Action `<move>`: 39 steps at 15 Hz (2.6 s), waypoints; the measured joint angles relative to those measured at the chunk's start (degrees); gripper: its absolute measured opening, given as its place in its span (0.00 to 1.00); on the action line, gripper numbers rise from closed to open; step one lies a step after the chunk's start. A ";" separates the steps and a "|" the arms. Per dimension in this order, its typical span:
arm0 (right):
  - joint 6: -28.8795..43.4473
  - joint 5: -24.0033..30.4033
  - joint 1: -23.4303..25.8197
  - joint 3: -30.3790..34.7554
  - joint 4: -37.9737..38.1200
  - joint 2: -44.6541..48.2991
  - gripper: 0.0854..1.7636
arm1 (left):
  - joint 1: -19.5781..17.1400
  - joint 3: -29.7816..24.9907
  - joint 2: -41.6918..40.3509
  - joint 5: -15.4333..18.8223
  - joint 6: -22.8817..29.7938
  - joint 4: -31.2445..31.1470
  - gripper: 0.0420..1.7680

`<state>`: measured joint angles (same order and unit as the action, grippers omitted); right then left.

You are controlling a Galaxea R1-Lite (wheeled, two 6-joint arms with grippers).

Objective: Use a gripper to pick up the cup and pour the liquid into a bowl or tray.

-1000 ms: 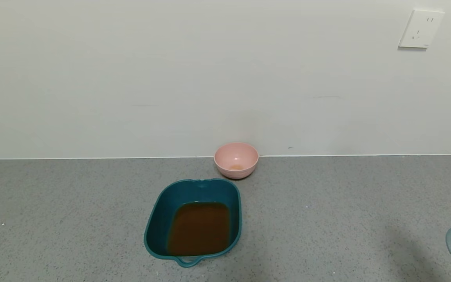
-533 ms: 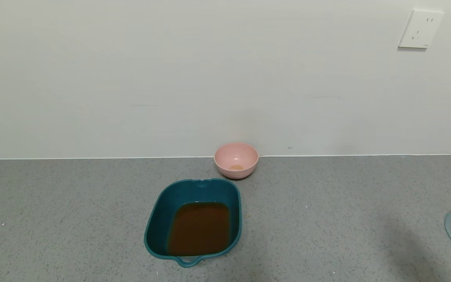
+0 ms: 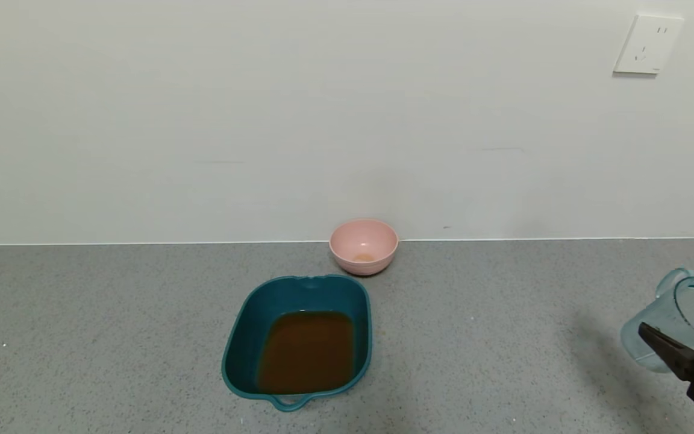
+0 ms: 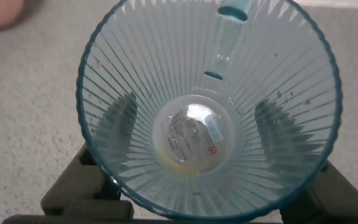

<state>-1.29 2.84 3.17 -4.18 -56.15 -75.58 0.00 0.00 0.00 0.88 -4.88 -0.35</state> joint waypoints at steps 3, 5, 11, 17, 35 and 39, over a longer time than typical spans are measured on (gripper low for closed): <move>0.09 0.00 -0.12 1.12 -2.08 -8.64 0.74 | 0.00 0.00 0.00 -0.02 0.02 0.02 0.97; 0.06 0.02 -0.17 1.79 -4.32 -13.17 0.74 | 0.00 0.00 0.00 0.00 0.04 0.02 0.97; -0.11 -0.01 -1.63 4.02 -8.95 -21.25 0.74 | 0.00 0.00 0.00 0.00 0.02 0.00 0.97; 0.02 0.02 -1.77 4.08 -9.01 -22.30 0.83 | 0.00 0.00 0.00 0.00 0.04 0.02 0.97; 0.66 0.10 -1.74 4.11 10.42 2.51 0.95 | 0.00 0.00 0.00 0.00 0.02 0.02 0.97; 0.63 0.02 -1.27 4.11 23.93 16.63 0.96 | 0.00 0.00 0.00 0.00 0.02 0.02 0.97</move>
<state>-0.66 2.86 1.90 -0.07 -32.22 -58.95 0.00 0.00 0.00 0.88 -4.85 -0.33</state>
